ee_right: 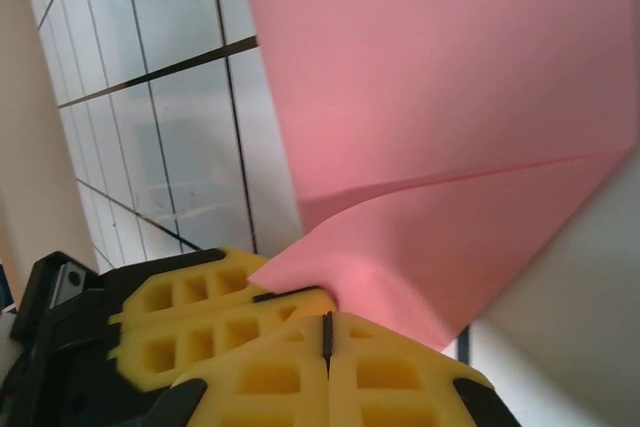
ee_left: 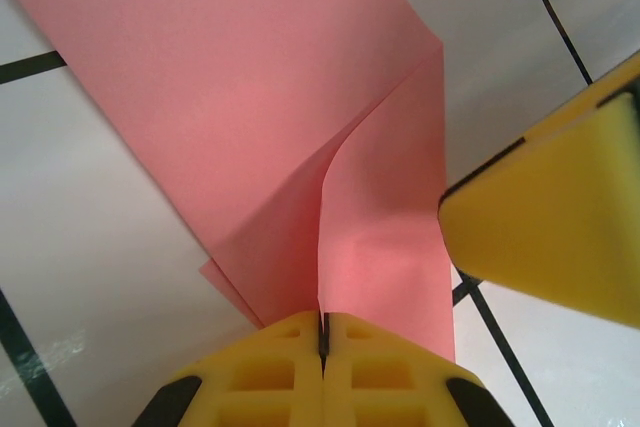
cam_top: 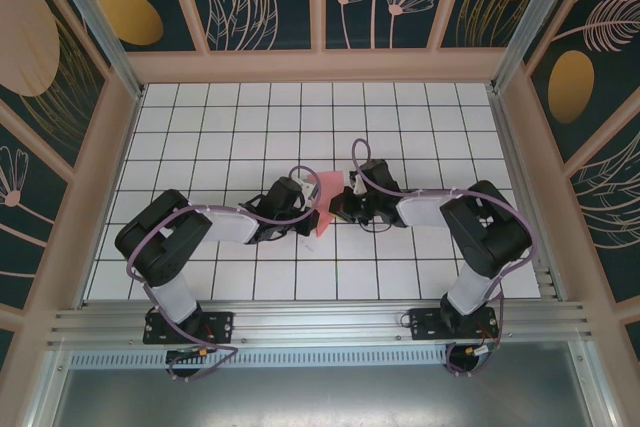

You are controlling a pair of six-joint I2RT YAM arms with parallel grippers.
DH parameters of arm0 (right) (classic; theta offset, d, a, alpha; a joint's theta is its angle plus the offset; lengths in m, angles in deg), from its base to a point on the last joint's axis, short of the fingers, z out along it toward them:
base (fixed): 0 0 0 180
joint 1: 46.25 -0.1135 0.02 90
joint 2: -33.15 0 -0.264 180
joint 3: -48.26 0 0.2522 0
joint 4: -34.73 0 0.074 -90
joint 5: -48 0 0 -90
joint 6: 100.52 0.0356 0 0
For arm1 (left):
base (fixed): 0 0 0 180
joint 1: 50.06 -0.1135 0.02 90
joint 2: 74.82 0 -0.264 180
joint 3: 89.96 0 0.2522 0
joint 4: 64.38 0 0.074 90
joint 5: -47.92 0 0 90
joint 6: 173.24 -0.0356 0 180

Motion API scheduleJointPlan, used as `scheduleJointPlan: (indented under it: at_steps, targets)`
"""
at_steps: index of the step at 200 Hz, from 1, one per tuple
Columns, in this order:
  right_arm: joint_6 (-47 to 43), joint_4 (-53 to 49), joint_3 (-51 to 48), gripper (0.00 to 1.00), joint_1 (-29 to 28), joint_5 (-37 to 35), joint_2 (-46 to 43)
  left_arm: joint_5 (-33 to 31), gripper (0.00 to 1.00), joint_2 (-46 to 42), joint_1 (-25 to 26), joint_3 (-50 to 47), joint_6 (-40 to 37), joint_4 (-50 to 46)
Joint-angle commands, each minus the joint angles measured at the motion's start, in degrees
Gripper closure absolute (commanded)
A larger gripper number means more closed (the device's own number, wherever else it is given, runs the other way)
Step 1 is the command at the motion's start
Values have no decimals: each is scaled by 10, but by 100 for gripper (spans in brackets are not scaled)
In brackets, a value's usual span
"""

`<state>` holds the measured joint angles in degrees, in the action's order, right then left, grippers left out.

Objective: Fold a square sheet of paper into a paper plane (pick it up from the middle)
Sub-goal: Third fold the triangle at the center of the table.

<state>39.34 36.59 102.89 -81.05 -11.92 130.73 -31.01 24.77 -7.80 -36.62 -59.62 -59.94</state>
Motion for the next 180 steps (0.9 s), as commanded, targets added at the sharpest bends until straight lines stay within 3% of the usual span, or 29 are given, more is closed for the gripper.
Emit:
scheduleJointPlan:
  at_steps: [1,70,133,180]
  targets:
    - [17,30,-15,96,-13,9,-4,-20,100,7,-3,-16,-3,-59]
    - [35,81,-40,97,-17,5,61,-16,100,12,-4,-15,-5,-62]
    - [34,64,-46,96,-28,4,-5,-27,100,15,-3,-14,-8,-68]
    - [52,82,-51,96,-47,-10,15,-26,100,15,-3,-12,-10,-70]
